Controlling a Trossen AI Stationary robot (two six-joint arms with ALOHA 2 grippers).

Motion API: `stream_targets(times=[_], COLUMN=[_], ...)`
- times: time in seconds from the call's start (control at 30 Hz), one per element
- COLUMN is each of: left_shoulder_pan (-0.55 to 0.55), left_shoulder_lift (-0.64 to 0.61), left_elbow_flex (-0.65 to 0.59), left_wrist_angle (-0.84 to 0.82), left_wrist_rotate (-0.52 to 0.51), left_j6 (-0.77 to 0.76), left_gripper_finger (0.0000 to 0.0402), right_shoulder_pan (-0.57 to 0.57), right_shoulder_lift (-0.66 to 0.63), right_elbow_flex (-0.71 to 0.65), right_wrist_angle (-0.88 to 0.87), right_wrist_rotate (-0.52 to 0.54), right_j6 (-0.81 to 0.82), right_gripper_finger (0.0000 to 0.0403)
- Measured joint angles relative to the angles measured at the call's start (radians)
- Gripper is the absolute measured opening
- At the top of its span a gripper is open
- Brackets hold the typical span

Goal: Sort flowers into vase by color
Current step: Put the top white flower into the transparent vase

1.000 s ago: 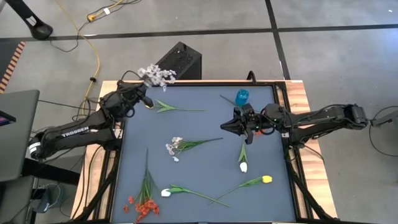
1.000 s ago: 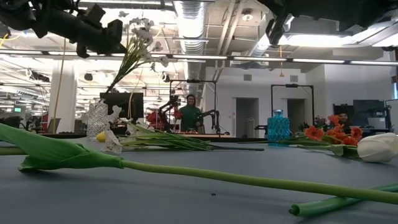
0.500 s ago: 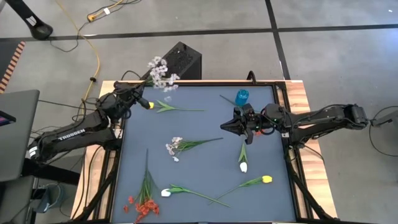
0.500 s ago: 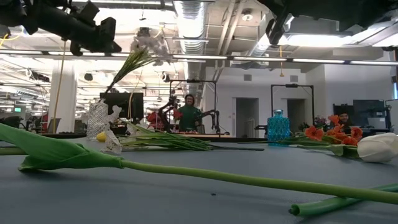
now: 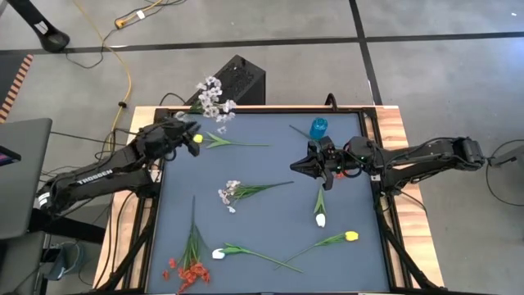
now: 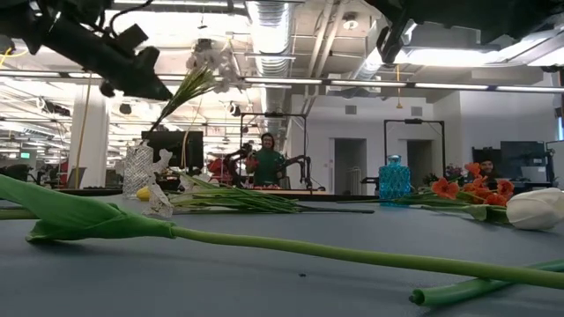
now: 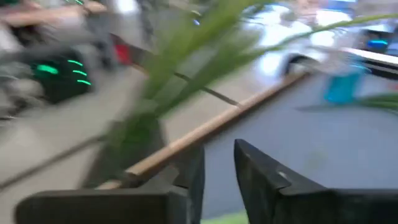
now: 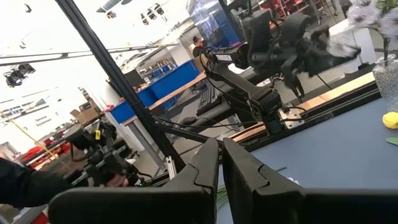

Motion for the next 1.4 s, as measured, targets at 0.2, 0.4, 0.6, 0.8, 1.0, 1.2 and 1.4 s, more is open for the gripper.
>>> stream_targets(times=[0.2, 0.4, 0.6, 0.8, 1.0, 1.2, 1.4], left_shoulder_pan=[-0.024, -0.126, -0.187, -0.188, -0.184, -0.182, -0.164], left_shoulder_lift=[0.146, 0.333, 0.459, 0.589, 0.702, 0.79, 0.802], left_elbow_flex=[0.0, 0.0, 0.0, 0.0, 0.0, 0.0, 0.0], left_wrist_angle=[0.048, 0.288, 0.419, 0.623, 0.781, 0.931, 1.086], left_wrist_rotate=[0.092, -0.097, -0.281, -0.352, -0.493, -0.526, -0.569], left_j6=[-0.083, 0.025, 0.231, 0.291, 0.28, 0.301, 0.303], left_gripper_finger=[0.0097, 0.0047, 0.0004, 0.0, 0.0, 0.0, 0.0], right_shoulder_pan=[-0.002, -0.002, 0.006, 0.006, 0.006, 0.013, 0.02], right_shoulder_lift=[0.0, 0.0, 0.0, 0.0, 0.0, 0.0, 0.0], right_elbow_flex=[0.0, 0.0, 0.0, 0.0, 0.0, 0.0, 0.0], right_wrist_angle=[0.0, -0.001, -0.003, -0.003, -0.003, -0.003, -0.003], right_wrist_rotate=[0.0, 0.0, 0.0, -0.001, -0.012, -0.024, -0.025], right_j6=[0.0, 0.0, 0.001, 0.001, 0.002, 0.003, 0.016], right_gripper_finger=[0.005, 0.005, 0.005, 0.005, 0.005, 0.005, 0.005])
